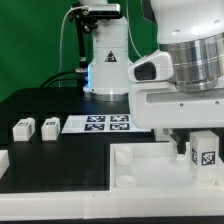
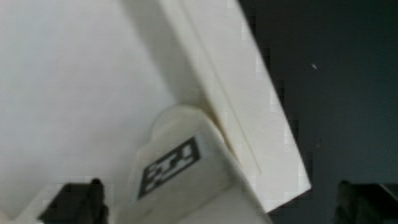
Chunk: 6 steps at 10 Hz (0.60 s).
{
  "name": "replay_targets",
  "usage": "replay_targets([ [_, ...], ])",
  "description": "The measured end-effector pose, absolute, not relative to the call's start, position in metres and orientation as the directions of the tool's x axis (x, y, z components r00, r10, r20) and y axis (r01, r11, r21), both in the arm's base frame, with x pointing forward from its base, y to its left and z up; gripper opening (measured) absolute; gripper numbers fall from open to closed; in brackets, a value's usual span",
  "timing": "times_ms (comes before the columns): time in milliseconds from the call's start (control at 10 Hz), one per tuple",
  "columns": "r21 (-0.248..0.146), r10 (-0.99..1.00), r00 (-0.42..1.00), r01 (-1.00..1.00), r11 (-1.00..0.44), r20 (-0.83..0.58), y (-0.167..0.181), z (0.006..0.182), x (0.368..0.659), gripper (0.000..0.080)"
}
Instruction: Assemble one leg
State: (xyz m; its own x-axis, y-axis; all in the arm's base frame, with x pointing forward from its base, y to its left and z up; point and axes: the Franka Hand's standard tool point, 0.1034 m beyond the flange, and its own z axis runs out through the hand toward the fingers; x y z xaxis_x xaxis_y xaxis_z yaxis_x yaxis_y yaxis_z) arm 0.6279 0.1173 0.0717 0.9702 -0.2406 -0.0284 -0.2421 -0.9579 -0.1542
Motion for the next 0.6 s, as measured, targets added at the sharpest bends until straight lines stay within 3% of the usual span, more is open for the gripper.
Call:
replay_targets([
  [100, -0.142, -0.133, 0.991, -0.131, -0.981, 0.010, 0.1173, 0.0722, 0.6298, 0.0649],
  [300, -0.142, -0.170, 0.985, -0.168, -0.976, 0.004, 0.1160, 0.0713, 0.6296, 0.0649],
  [400, -0.142, -0.168, 0.986, -0.166, -0.976, 0.004, 0.1159, 0.0712, 0.6296, 0.0497],
  [500, -0.145, -0.238, 0.971, -0.236, -0.961, -0.007, 0.1166, 0.0712, 0.6295, 0.0497],
  [600, -0.146, -0.342, 0.939, -0.342, -0.928, -0.026, 0.1171, 0.0709, 0.6289, 0.0358],
])
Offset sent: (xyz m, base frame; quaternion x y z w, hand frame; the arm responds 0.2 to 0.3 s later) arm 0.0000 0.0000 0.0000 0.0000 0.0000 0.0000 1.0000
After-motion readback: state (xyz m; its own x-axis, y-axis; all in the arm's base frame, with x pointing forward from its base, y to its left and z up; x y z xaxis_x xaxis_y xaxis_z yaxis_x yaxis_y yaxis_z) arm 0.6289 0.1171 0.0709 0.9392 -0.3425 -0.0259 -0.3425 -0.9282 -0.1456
